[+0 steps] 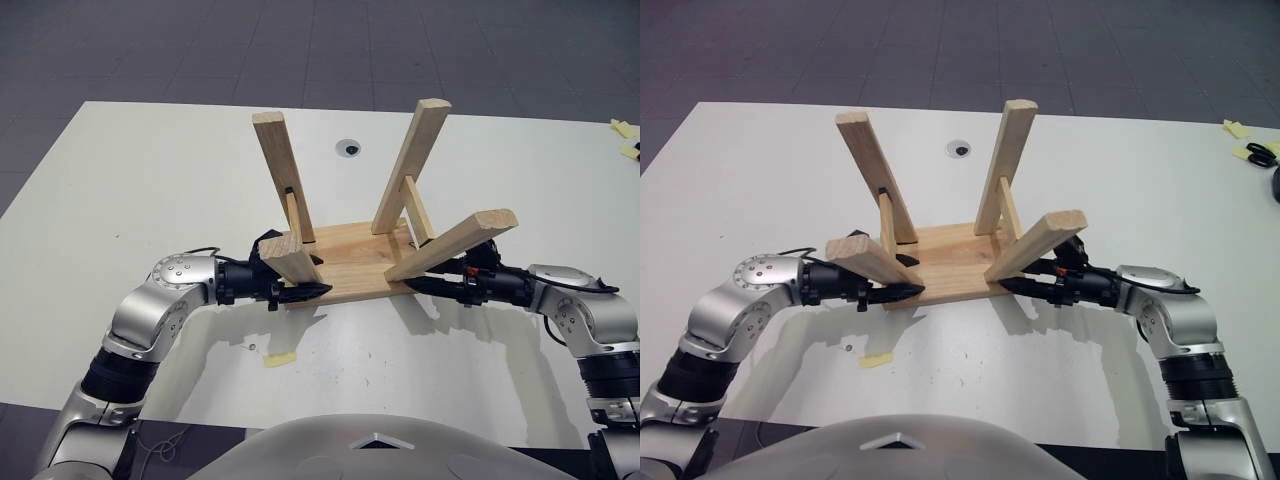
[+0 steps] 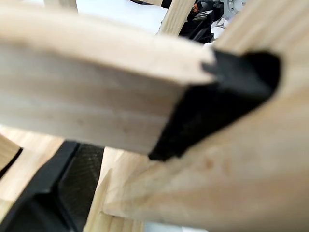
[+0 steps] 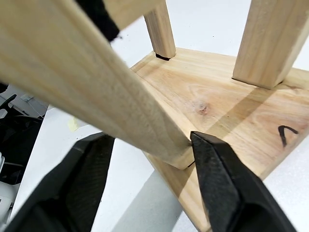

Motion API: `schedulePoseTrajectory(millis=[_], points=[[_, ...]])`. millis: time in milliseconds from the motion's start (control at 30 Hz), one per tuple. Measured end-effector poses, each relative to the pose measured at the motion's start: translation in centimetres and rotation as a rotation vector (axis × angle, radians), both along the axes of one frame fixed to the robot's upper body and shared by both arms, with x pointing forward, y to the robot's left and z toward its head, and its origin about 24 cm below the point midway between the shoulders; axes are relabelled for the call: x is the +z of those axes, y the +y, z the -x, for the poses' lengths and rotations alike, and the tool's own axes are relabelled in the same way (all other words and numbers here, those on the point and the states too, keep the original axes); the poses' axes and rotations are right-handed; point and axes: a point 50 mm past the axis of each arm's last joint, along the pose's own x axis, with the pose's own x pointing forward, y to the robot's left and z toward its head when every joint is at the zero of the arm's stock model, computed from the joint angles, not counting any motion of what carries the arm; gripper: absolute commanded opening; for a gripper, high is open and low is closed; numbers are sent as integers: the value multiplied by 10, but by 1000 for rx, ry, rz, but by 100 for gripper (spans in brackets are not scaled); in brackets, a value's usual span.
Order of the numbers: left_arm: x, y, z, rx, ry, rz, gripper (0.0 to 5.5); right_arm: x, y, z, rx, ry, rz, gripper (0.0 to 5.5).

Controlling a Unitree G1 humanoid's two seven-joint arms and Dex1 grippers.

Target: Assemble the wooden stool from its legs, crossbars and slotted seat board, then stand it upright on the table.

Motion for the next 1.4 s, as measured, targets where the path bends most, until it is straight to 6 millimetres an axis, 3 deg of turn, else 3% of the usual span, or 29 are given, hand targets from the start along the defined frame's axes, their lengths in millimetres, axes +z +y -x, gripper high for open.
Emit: schedulePoseTrajectory(millis=[100,267,367,600,700,867,1000,1100,1267,1400], points=[[-1,0,0,-10,13,5,193,0,1,0,-8,-4,9,194],[-2,-1,0,-12,23,9,192,1,3,1,-5,17,30,191],[5,4,-1,-24,83,26,192,11,3,7,11,115,7,191],[45,20,-18,55,302,196,138,36,9,17,-19,308,-281,148],[56,25,-31,143,460,283,197,44,20,18,-69,329,-403,195],[55,27,-53,385,604,232,290,52,43,23,-111,353,-517,282],[59,40,-52,450,624,258,350,52,43,29,-205,343,-532,341],[49,54,-44,515,652,292,401,47,39,35,-272,349,-533,390],[72,97,-46,725,401,521,482,58,18,31,-421,205,-583,468],[98,121,-22,745,109,424,540,73,-15,37,-516,69,-554,533]])
